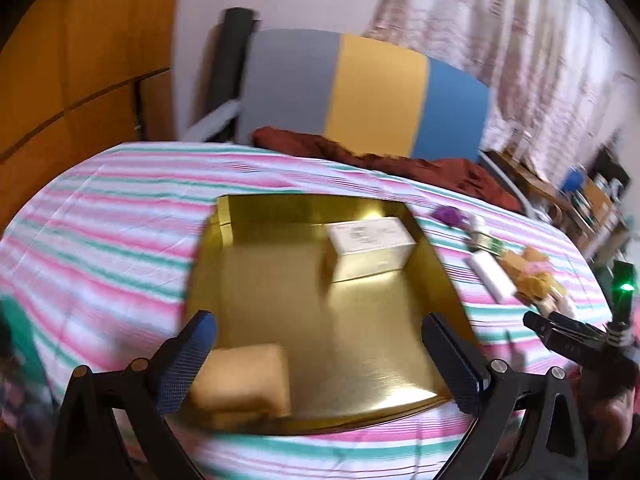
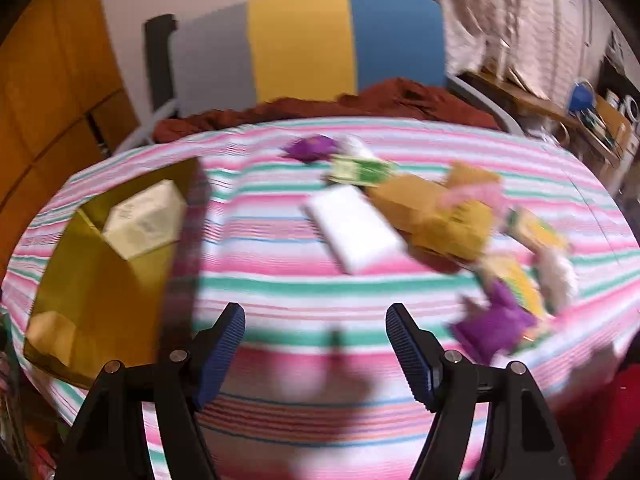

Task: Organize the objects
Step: 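Move the left tool to the white sponge and grasp it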

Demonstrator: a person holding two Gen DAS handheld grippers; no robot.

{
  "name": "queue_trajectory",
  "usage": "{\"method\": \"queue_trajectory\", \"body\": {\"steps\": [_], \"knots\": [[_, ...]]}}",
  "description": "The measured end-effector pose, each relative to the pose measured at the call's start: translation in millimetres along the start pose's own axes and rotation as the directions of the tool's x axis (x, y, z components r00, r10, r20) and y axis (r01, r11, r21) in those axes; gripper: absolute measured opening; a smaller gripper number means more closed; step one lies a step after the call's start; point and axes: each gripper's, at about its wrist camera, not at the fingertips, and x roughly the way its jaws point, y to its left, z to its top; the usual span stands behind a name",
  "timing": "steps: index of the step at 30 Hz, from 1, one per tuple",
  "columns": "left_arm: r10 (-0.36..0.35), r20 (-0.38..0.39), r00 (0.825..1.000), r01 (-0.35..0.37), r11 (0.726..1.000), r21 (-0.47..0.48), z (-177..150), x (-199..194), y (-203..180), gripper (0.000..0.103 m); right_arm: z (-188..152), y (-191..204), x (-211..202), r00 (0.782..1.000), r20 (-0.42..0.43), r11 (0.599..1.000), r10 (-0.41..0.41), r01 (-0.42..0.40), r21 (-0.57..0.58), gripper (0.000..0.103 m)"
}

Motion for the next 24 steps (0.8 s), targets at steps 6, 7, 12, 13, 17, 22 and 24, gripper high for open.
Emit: {"method": "queue_trajectory", "body": {"steps": [6, 7, 12, 13, 17, 22, 24], "knots": [[-0.111, -0.029, 0.993, 0.114, 0.985, 0.129, 24.2, 18.9, -61.8, 0.103, 21.5, -72.0, -14.5, 0.997, -0.014, 0.995, -0.075, 0.076, 0.069, 0.074], [-0.139, -0.06, 0.989, 0.146, 0.978, 0.147, 29.9, 26.9, -77.0, 0.103, 26.4, -82.2, -16.0, 0.996, -0.002, 0.993, -0.091, 0.091, 0.08, 0.074], [-0.133, -0.161, 0.978, 0.166, 0.964, 0.208, 46.3, 61.9, -138.1, 0.103, 43.2, -140.6, -16.0, 0.995, 0.061, 0.968, -0.076, 0.059, 0.243, 0.075], [-0.134, -0.175, 0.975, 0.17, 0.963, 0.211, 48.0, 66.8, -146.1, 0.103, 42.6, -147.9, -15.3, 0.995, 0.074, 0.96, -0.066, 0.043, 0.277, 0.076], [-0.104, -0.246, 0.964, 0.165, 0.956, 0.242, 58.0, 103.1, -190.7, 0.102, 35.8, -175.6, -12.6, 0.993, 0.115, 0.908, -0.005, -0.044, 0.417, 0.077], [-0.072, -0.35, 0.934, 0.155, 0.964, 0.215, 57.0, 162.6, -231.7, 0.097, 31.8, -188.0, -20.5, 0.983, 0.175, 0.871, 0.047, -0.126, 0.476, 0.079], [-0.053, -0.381, 0.923, 0.139, 0.969, 0.203, 53.7, 188.0, -244.7, 0.096, 32.9, -189.5, -19.6, 0.981, 0.181, 0.866, 0.07, -0.15, 0.477, 0.08]]}}
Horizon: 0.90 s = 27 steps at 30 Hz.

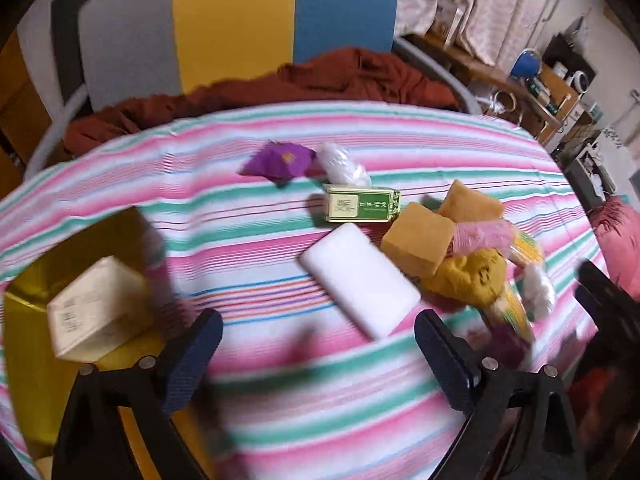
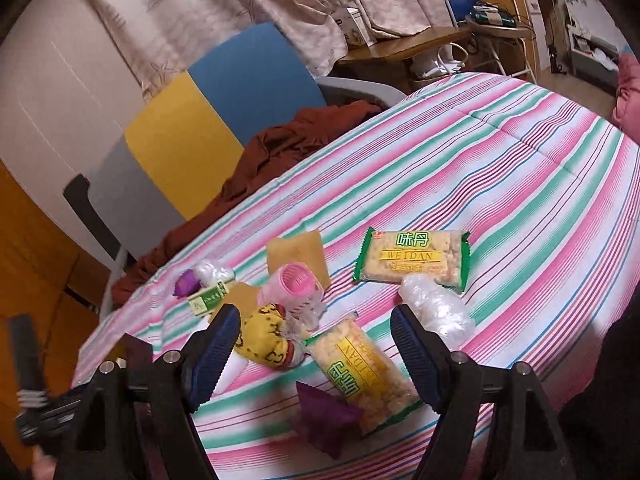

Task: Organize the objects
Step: 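Move the left tool to the white sponge and grasp it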

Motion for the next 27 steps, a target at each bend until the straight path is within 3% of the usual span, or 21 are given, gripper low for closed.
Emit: {"method": "queue_trajectory", "body": {"steps": [10, 14, 17, 18, 23, 27], "knots": [[0.061, -0.099, 0.993, -0.068, 0.995, -0.067, 22.3, 72.5, -23.8, 0.1, 0.6, -1.2, 4.1, 0.999, -0.018, 0.999, 0.049, -0.049, 0.014, 0.08], [0.055, -0.131, 0.99, -0.068, 0.993, -0.095, 25.6, 90.5, -21.7, 0.102, 0.1, 0.0, 5.8, 0.998, -0.03, 0.999, 0.05, -0.05, 0.005, 0.08], [0.062, -0.093, 0.994, -0.067, 0.997, -0.048, 17.4, 87.7, -21.4, 0.101, 0.1, -0.3, 5.0, 0.998, -0.023, 0.999, 0.051, -0.05, 0.017, 0.08], [0.06, -0.085, 0.995, -0.063, 0.997, -0.036, 13.2, 85.2, -20.7, 0.099, -0.2, -1.2, 4.6, 0.999, -0.02, 0.999, 0.05, -0.049, 0.024, 0.08], [0.013, -0.045, 0.999, -0.013, 1.0, 0.007, -13.5, 61.6, -10.0, 0.069, -0.3, -0.7, 6.1, 0.999, -0.026, 0.999, 0.037, -0.036, 0.025, 0.08], [-0.01, -0.017, 1.0, 0.01, 1.0, 0.005, -35.0, 50.1, -0.8, 0.063, -1.1, 2.9, 7.6, 0.999, -0.031, 1.0, 0.013, -0.013, -0.003, 0.08]]}}
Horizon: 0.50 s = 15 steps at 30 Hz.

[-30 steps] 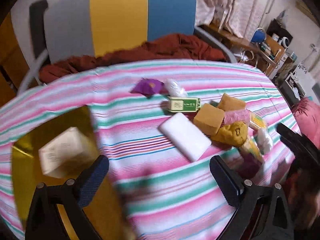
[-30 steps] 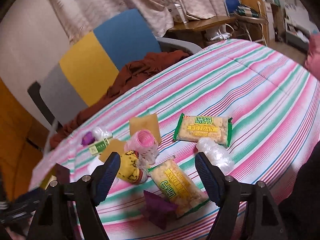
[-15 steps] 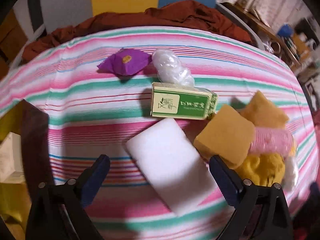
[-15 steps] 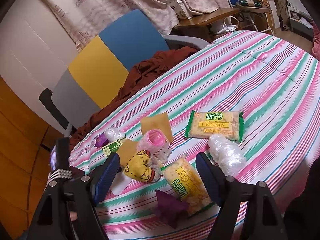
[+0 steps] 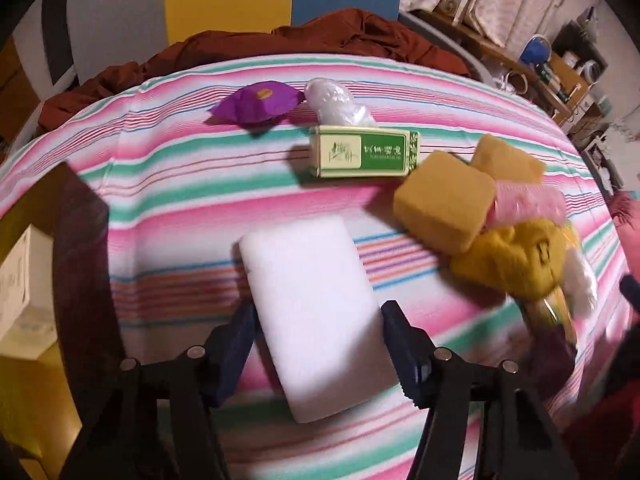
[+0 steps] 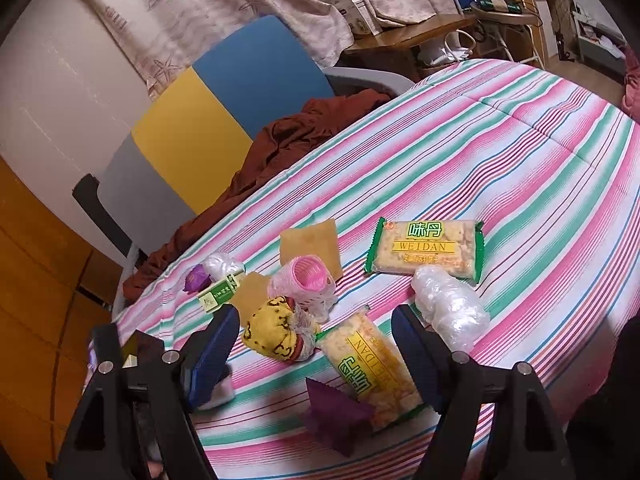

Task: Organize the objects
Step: 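Move the left tool to the white sponge and grasp it, then grasp the purple snack packet with the right tool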

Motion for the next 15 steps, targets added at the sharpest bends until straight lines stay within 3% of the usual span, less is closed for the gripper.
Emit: {"method": "queue_trajectory", "body": {"steps": [5, 8, 12, 15], "knots": [[-0.006, 0.028, 1.0, 0.006, 1.0, -0.005, -7.3, -3.6, 0.7, 0.061, -1.1, 3.4, 1.0, 1.0, -0.003, 0.999, -0.024, 0.024, -0.034, 0.08], [0.007, 0.052, 0.999, -0.008, 1.0, 0.018, -16.9, -7.2, -3.6, 0.06, 1.1, 9.3, 7.6, 0.999, -0.05, 0.997, -0.022, 0.018, -0.081, 0.08], [-0.005, 0.083, 0.997, 0.004, 1.0, 0.002, -26.8, -9.3, 2.8, 0.06, 14.0, 35.4, 27.7, 0.983, -0.181, 0.975, 0.019, -0.058, -0.214, 0.08], [-0.011, 0.108, 0.994, 0.011, 1.0, -0.007, -41.9, -16.3, 7.2, 0.06, 30.3, 76.0, 46.5, 0.957, -0.278, 0.924, 0.081, -0.176, -0.339, 0.08]]}}
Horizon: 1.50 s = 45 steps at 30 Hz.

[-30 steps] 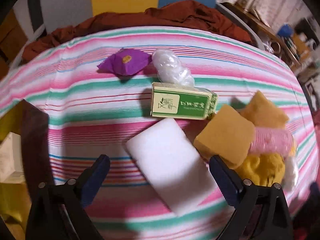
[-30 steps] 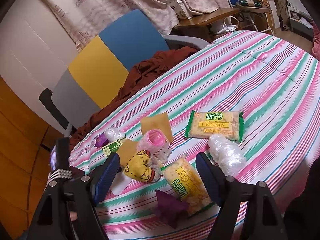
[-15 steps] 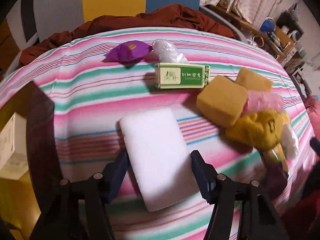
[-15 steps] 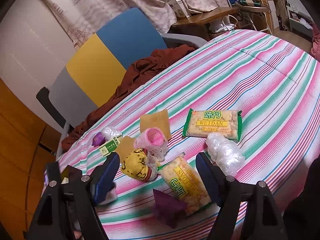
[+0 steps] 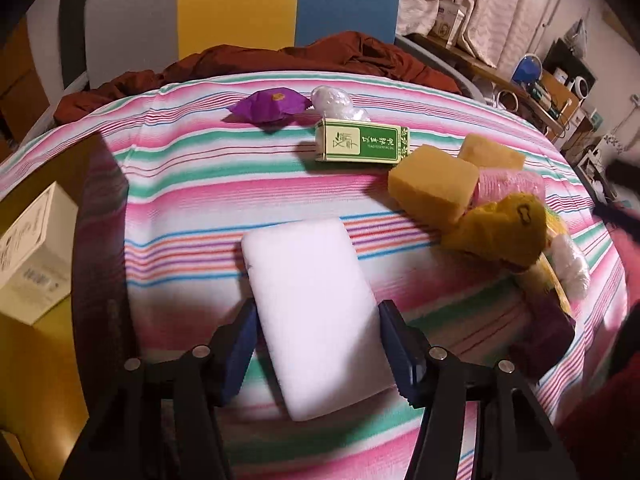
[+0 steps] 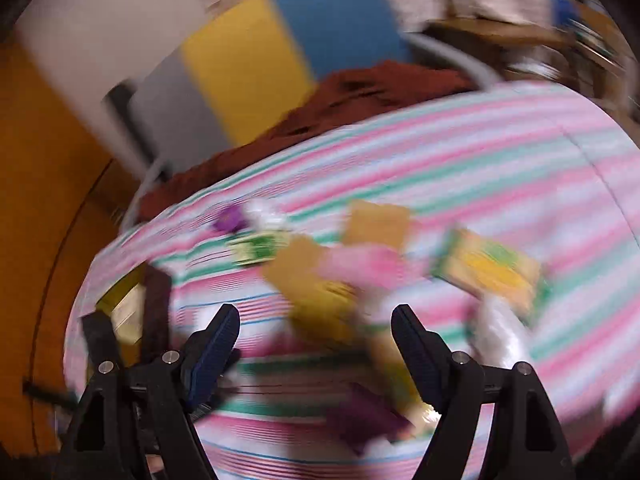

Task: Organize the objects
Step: 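Grasp the purple snack packet with the right tool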

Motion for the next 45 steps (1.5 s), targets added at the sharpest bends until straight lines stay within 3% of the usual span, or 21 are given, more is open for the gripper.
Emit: {"method": "queue_trajectory", "body": {"steps": [4, 10, 14, 19, 21, 24, 25, 26, 31, 34, 39, 41, 45], "knots": [[-0.007, 0.04, 0.999, 0.007, 1.0, 0.004, -2.9, 2.3, -2.8, 0.06, 39.6, 42.5, 32.7, 0.996, -0.075, 0.981, 0.038, -0.051, -0.185, 0.08], [-0.018, 0.092, 0.996, 0.018, 1.0, 0.008, -3.6, 2.8, -2.4, 0.061, 87.9, 100.9, 106.0, 0.969, -0.245, 0.902, 0.027, -0.129, -0.412, 0.075], [-0.029, 0.133, 0.991, 0.027, 1.0, 0.016, -8.4, 2.4, -2.2, 0.062, 107.1, 126.7, 165.2, 0.938, -0.347, 0.844, -0.027, -0.165, -0.51, 0.072], [-0.043, 0.143, 0.989, 0.042, 0.999, 0.008, -8.1, 3.7, -0.8, 0.062, 113.0, 147.5, 222.2, 0.916, -0.38, 0.79, -0.129, -0.137, -0.598, 0.069], [-0.047, 0.147, 0.988, 0.047, 0.999, 0.005, -8.4, 3.8, -0.5, 0.062, 109.9, 147.9, 243.8, 0.895, -0.404, 0.769, -0.191, -0.119, -0.628, 0.069], [-0.048, 0.15, 0.988, 0.047, 0.999, 0.005, -8.1, 4.1, -0.5, 0.063, 101.9, 143.9, 260.1, 0.873, -0.414, 0.745, -0.257, -0.094, -0.661, 0.056], [-0.047, 0.151, 0.987, 0.047, 0.999, 0.006, -8.3, 4.3, -0.7, 0.063, 98.4, 141.5, 261.4, 0.866, -0.429, 0.748, -0.257, -0.103, -0.656, 0.043], [-0.046, 0.152, 0.987, 0.046, 0.999, 0.006, -8.0, 4.6, -0.9, 0.063, 96.1, 139.8, 257.3, 0.879, -0.414, 0.749, -0.237, -0.106, -0.654, 0.041], [-0.047, 0.154, 0.987, 0.047, 0.999, 0.007, -8.2, 6.1, -0.9, 0.063, 83.6, 131.1, 238.3, 0.892, -0.414, 0.781, -0.18, -0.127, -0.612, 0.04], [-0.047, 0.156, 0.987, 0.046, 0.999, 0.008, -7.5, 6.7, -0.7, 0.063, 74.9, 126.9, 211.0, 0.914, -0.381, 0.796, -0.138, -0.127, -0.592, 0.04], [-0.051, 0.162, 0.986, 0.051, 0.999, 0.007, -9.9, 5.7, 0.9, 0.063, 62.1, 95.7, 133.5, 0.964, -0.267, 0.877, -0.004, -0.125, -0.464, 0.04], [-0.054, 0.163, 0.985, 0.054, 0.999, 0.005, -10.2, 5.3, 1.5, 0.063, 57.0, 91.4, 111.5, 0.976, -0.219, 0.907, 0.013, -0.103, -0.408, 0.04], [-0.057, 0.163, 0.985, 0.058, 0.998, -0.001, -9.2, 4.2, 2.8, 0.062, 31.0, 41.5, 52.4, 0.994, -0.108, 0.98, -0.011, -0.01, -0.199, 0.04]]}}
